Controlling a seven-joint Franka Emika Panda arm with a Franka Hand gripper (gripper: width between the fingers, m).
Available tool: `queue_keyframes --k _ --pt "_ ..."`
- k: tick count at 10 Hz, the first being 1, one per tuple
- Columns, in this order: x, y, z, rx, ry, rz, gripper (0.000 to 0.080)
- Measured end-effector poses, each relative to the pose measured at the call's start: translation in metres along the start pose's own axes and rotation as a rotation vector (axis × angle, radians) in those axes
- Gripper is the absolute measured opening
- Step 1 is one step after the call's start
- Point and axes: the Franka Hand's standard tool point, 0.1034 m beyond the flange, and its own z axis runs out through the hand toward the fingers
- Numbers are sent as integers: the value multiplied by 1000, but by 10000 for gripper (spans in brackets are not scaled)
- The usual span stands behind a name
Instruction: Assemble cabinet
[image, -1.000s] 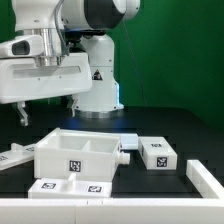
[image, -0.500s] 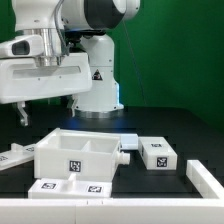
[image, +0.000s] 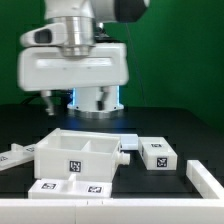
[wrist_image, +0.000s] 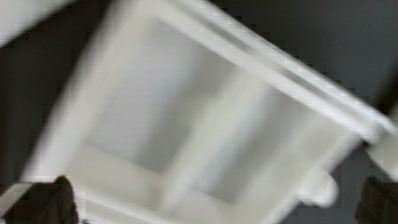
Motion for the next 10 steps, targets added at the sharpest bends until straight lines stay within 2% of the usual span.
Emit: queue_keyframes --k 2,3,6,7,9,10 --pt "25 -50 7 6 3 186 797" --pt "29 -56 11 7 0 218 797" --pt "28 -55 12 7 -2 211 797" --pt "27 -63 13 -1 -1 258 797" --pt "18 -114 27 -14 -15 243 797" --pt "15 -131 41 -11 14 293 797"
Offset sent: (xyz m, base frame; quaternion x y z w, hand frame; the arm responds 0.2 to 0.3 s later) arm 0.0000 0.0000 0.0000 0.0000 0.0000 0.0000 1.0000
